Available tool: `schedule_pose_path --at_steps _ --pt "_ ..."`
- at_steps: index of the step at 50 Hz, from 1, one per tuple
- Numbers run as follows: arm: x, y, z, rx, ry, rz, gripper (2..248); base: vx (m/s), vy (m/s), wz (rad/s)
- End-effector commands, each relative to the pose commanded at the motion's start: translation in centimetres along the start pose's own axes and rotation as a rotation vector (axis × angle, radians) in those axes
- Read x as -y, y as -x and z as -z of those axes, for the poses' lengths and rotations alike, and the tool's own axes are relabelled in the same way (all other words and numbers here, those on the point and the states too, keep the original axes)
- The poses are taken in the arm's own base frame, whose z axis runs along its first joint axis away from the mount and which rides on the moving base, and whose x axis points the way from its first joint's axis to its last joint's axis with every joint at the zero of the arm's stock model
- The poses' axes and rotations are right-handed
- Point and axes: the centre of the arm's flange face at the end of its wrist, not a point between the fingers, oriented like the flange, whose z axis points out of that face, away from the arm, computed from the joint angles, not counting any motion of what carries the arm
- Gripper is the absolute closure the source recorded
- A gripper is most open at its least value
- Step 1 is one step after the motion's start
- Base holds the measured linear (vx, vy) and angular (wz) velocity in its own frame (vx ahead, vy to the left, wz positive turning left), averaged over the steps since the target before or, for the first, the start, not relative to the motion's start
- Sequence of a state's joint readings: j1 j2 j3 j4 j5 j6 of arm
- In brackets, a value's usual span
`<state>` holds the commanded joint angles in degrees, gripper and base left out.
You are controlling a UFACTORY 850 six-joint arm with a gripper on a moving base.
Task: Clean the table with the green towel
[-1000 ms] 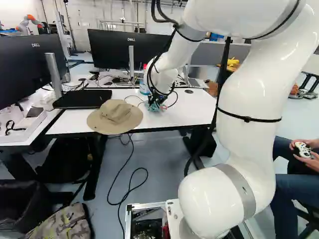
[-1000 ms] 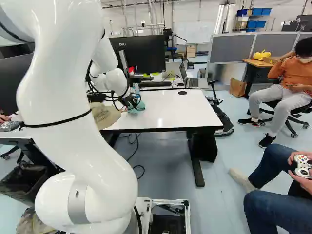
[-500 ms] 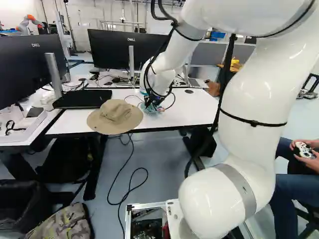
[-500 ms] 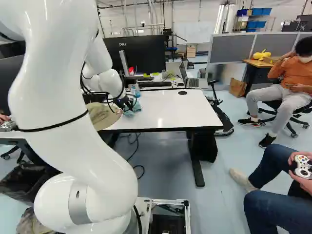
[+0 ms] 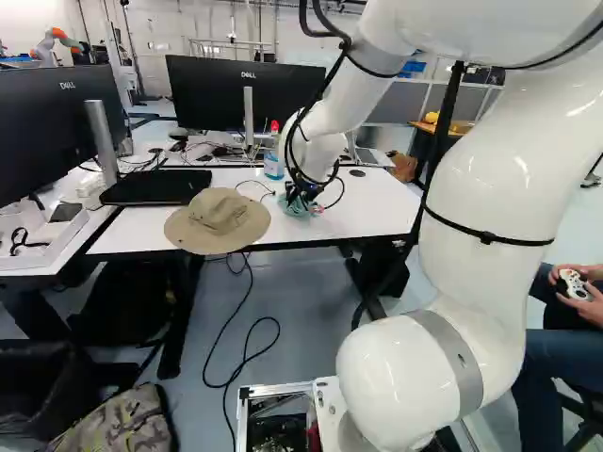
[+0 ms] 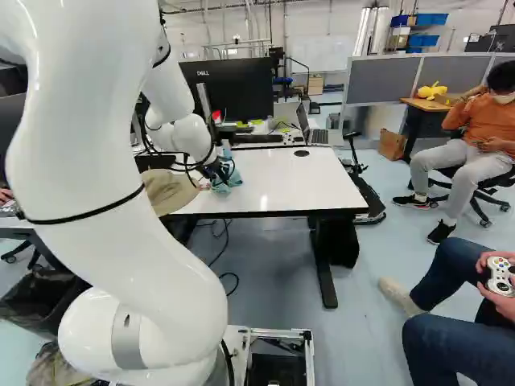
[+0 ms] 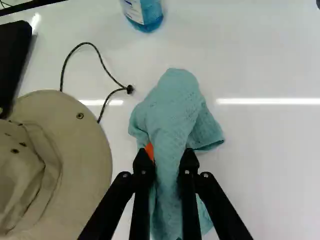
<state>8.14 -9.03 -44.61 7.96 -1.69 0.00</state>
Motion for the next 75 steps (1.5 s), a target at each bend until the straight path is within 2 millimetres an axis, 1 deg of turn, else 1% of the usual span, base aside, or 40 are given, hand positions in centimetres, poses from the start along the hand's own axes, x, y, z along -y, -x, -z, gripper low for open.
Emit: schedule_pose_path --at_steps 10,18,26,38,45,50,59,72,75 --pt "-1.1 -1.1 -0.7 -0.006 0.014 -0.022 188 0.0 0.0 0.0" --pt "-1.0 -2.3 -1.5 -0.011 0.013 -0.022 188 0.0 0.0 0.0" --pt "-0.2 -2.9 -2.0 -0.014 0.004 -0.009 188 0.0 0.0 0.0" --pt "1.8 -2.7 -2.0 -0.011 -0.017 0.022 188 0.0 0.0 0.0" --pt "2.5 -1.9 -1.5 -0.006 -0.026 0.036 188 0.0 0.0 0.0" --pt "2.6 -1.2 -1.1 -0.002 -0.028 0.04 188 0.0 0.0 0.0" --pt "2.0 -0.2 -0.3 0.001 -0.022 0.033 188 0.0 0.0 0.0" --pt "-0.1 -0.1 0.0 0.0 0.001 -0.002 188 0.0 0.0 0.0" --pt "-0.2 -0.1 -0.1 -0.001 0.003 -0.004 188 0.0 0.0 0.0"
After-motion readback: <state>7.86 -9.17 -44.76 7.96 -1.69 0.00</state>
